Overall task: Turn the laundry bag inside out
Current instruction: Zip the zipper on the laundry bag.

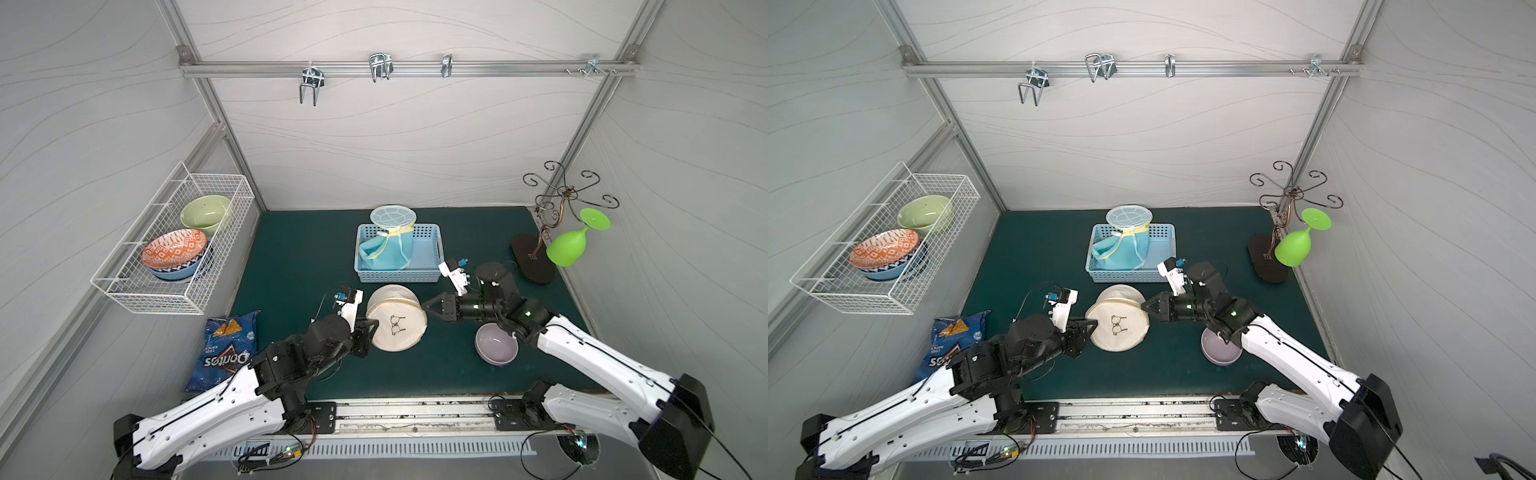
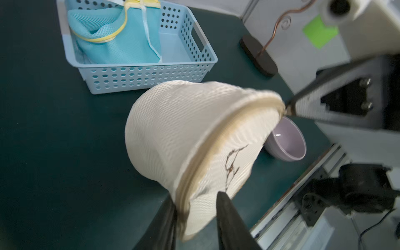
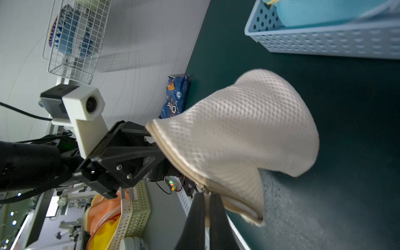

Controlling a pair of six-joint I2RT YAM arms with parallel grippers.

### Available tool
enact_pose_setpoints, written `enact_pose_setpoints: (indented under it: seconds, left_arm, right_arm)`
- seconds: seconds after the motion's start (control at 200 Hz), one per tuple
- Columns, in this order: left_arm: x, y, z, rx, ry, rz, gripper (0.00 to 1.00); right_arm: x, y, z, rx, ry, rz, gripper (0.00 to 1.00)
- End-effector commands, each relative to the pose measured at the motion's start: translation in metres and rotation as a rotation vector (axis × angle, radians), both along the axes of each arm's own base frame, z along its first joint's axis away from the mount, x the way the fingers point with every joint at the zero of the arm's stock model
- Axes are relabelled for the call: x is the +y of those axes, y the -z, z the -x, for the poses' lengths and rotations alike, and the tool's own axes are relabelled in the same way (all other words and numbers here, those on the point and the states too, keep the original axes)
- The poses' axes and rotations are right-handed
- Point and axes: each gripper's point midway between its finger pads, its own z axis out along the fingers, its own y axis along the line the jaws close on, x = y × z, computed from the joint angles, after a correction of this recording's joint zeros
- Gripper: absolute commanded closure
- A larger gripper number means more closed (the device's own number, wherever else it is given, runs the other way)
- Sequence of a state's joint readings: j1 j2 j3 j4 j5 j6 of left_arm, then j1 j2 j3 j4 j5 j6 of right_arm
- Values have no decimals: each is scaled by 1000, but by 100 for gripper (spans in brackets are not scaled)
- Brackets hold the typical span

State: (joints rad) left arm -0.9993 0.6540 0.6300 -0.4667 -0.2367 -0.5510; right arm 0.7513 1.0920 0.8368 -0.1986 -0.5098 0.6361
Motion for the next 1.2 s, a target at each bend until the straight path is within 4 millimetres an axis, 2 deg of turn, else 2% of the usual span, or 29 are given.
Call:
enact_pose_setpoints:
  seconds: [0.0,0.11,0.19,0.325,0.375,0.495,0.665,0.775,0.855,0.955,1.025,1.101,1.146,1.196]
  left_arm:
    - [-23,-40,7,-64,136,58,57]
    - [-33,-46,6,-139,172,-38,56]
    - [-35,-52,5,-238,164,-182,56]
    - [-27,-54,-5,-261,71,-321,53]
    - [-25,-55,-4,-254,61,-299,50]
    - [-33,-60,16,-227,168,-174,45]
    - [-14,-54,21,-152,155,-263,47]
    - [-14,-71,36,-121,189,-104,44]
    - [-3,-81,40,-141,175,-16,43]
    - [27,-77,34,-127,61,-69,46]
    - [29,-78,38,-130,83,-48,46]
    - [45,-68,36,-98,19,-82,46]
    - [44,-63,38,-88,27,-81,45]
    - [30,-62,43,-103,98,-37,45]
  right_arm:
    - [7,-1,20,3,-168,60,100]
    - [15,1,27,-8,-236,98,100]
    - [18,2,31,-24,-268,118,100]
    - [17,3,33,-55,-291,150,100]
    - [16,1,33,-61,-293,148,100]
    - [18,-1,32,-66,-297,143,100]
    - [20,0,30,-70,-304,148,100]
    - [16,4,25,-75,-264,180,100]
    - [17,1,26,-69,-261,136,100]
    - [11,3,18,-73,-213,150,100]
    - [11,-1,18,-55,-224,102,100]
    - [9,5,13,-49,-206,134,100]
    - [12,5,16,-38,-231,117,100]
    - [20,1,26,-14,-299,77,100]
